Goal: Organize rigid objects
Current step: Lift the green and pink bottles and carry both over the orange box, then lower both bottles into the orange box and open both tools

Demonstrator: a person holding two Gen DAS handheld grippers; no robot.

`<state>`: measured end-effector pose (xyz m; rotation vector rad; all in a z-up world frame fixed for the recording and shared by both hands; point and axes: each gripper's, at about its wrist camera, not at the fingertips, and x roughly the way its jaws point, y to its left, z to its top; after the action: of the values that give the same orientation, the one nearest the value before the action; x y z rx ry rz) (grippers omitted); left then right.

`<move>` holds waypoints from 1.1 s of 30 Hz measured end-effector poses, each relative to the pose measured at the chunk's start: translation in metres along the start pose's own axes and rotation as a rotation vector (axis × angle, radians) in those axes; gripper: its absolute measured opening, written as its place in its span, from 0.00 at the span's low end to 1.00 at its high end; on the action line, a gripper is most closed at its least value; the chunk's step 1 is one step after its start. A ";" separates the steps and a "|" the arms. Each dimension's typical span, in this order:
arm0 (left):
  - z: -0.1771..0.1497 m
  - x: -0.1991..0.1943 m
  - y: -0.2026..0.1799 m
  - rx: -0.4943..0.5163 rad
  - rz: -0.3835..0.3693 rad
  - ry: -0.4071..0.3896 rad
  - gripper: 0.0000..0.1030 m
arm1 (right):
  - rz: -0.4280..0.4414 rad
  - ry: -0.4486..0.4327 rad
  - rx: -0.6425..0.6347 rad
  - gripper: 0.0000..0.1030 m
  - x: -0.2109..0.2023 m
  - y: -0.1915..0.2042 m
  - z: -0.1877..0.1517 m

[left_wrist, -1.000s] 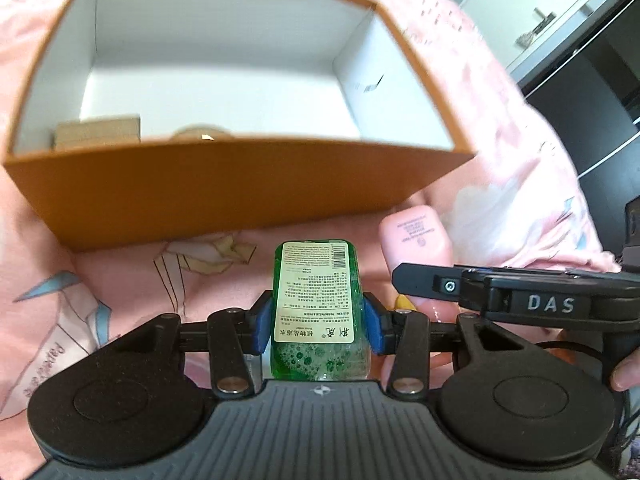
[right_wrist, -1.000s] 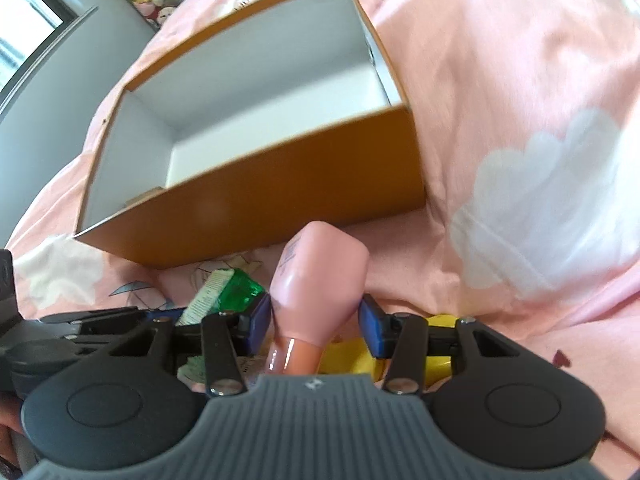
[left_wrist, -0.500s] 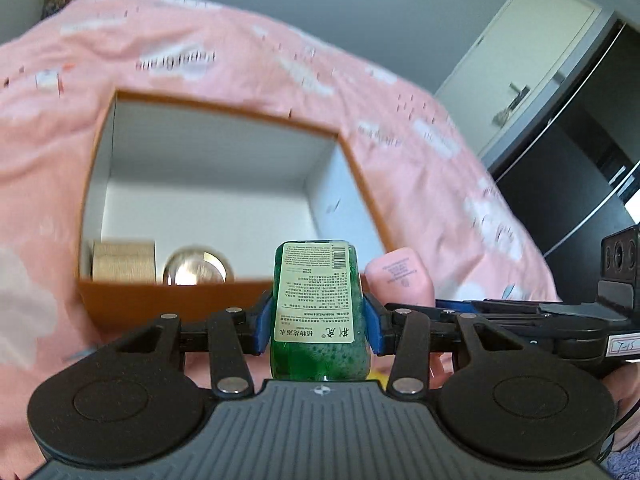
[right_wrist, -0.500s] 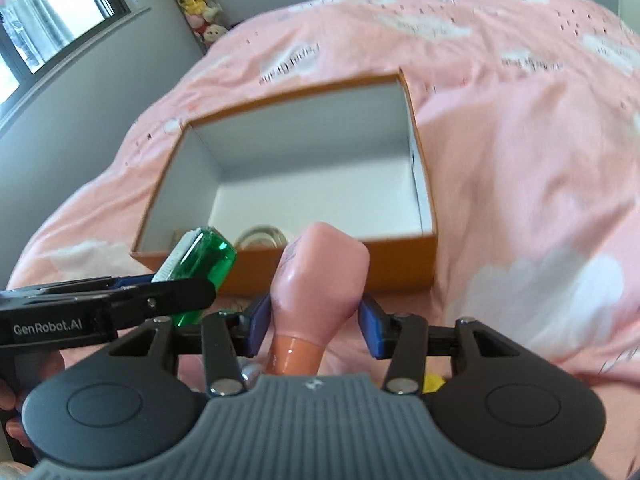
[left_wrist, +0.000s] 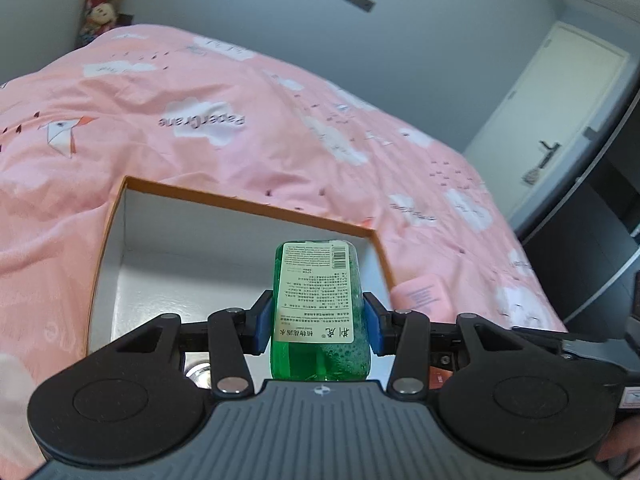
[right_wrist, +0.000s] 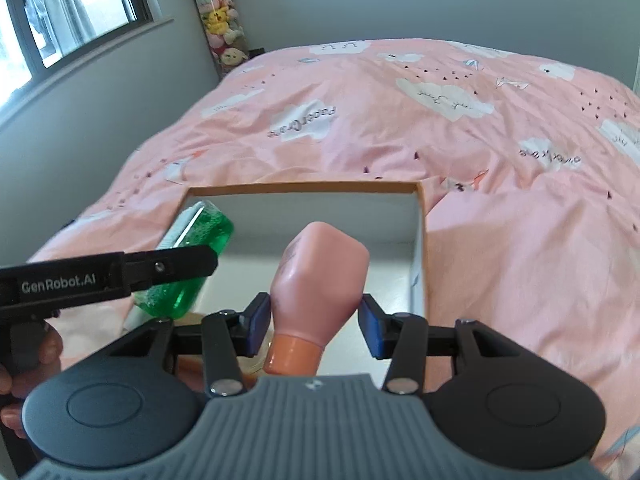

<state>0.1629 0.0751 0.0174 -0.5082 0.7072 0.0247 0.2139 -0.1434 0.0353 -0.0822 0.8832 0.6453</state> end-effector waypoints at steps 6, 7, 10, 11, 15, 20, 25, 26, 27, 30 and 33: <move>-0.005 0.044 0.013 -0.027 0.051 0.061 0.50 | -0.052 0.067 -0.029 0.46 0.048 -0.009 0.009; -0.008 0.051 0.014 -0.027 0.063 0.077 0.50 | -0.061 0.082 -0.033 0.46 0.055 -0.010 0.008; -0.015 0.071 0.016 -0.035 0.085 0.121 0.50 | -0.069 0.128 -0.038 0.46 0.075 -0.015 0.004; -0.018 0.076 0.016 -0.037 0.089 0.132 0.50 | -0.070 0.143 -0.043 0.46 0.081 -0.016 0.003; -0.028 0.092 0.015 -0.033 0.104 0.170 0.50 | -0.070 0.201 -0.071 0.46 0.101 -0.018 -0.004; -0.037 0.107 0.014 -0.025 0.138 0.226 0.50 | -0.070 0.239 -0.133 0.46 0.115 -0.014 -0.013; -0.039 0.112 0.016 -0.016 0.180 0.253 0.50 | -0.084 0.256 -0.195 0.46 0.121 -0.004 -0.016; -0.039 0.112 0.016 -0.015 0.188 0.257 0.50 | -0.089 0.259 -0.208 0.46 0.122 -0.002 -0.017; -0.039 0.114 0.018 -0.020 0.193 0.267 0.50 | -0.092 0.262 -0.221 0.46 0.124 0.000 -0.017; -0.040 0.118 0.023 -0.066 0.180 0.300 0.50 | -0.105 0.279 -0.262 0.46 0.130 0.005 -0.017; -0.041 0.123 0.023 -0.065 0.197 0.344 0.50 | -0.093 0.307 -0.291 0.46 0.137 0.009 -0.018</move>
<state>0.2273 0.0588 -0.0957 -0.5086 1.0948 0.1478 0.2595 -0.0750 -0.0763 -0.4920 1.0684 0.6812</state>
